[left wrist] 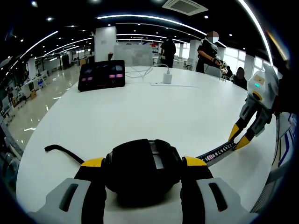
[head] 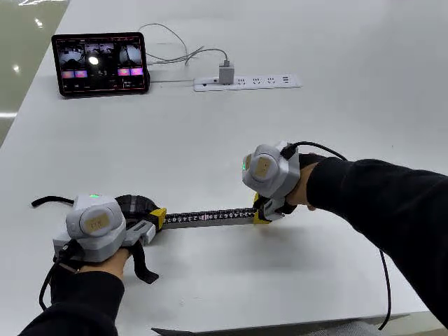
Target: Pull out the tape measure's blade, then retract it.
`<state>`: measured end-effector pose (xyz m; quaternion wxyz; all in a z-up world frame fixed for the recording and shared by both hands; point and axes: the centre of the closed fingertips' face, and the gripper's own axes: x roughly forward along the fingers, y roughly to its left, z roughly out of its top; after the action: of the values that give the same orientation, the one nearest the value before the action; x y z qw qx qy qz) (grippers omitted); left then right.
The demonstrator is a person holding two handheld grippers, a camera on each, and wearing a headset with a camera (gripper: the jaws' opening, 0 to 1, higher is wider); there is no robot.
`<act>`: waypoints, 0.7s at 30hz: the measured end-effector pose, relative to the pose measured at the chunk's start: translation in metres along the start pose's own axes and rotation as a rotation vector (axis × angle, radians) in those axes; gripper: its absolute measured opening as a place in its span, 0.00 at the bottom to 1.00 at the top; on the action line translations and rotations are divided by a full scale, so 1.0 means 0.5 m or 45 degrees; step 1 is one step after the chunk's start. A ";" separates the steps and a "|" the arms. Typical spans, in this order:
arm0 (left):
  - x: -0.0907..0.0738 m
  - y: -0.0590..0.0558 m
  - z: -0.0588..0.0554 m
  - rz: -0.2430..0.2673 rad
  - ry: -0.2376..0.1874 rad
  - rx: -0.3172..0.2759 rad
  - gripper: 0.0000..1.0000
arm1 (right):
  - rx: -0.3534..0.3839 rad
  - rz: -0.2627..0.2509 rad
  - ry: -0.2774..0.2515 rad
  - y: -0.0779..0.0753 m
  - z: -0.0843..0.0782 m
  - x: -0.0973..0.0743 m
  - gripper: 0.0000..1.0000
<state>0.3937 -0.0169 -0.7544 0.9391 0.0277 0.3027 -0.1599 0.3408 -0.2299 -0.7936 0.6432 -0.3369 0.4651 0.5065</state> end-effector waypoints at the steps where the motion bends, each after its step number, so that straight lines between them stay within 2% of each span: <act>1: 0.000 0.000 0.000 0.000 -0.001 0.000 0.59 | 0.001 0.000 -0.001 0.000 0.001 0.000 0.09; 21: -0.002 -0.002 0.000 0.000 0.001 -0.002 0.59 | 0.005 0.000 0.021 0.003 0.014 0.005 0.09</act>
<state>0.3928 -0.0177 -0.7540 0.9391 0.0271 0.3032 -0.1596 0.3411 -0.2223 -0.7933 0.6399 -0.3397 0.4716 0.5028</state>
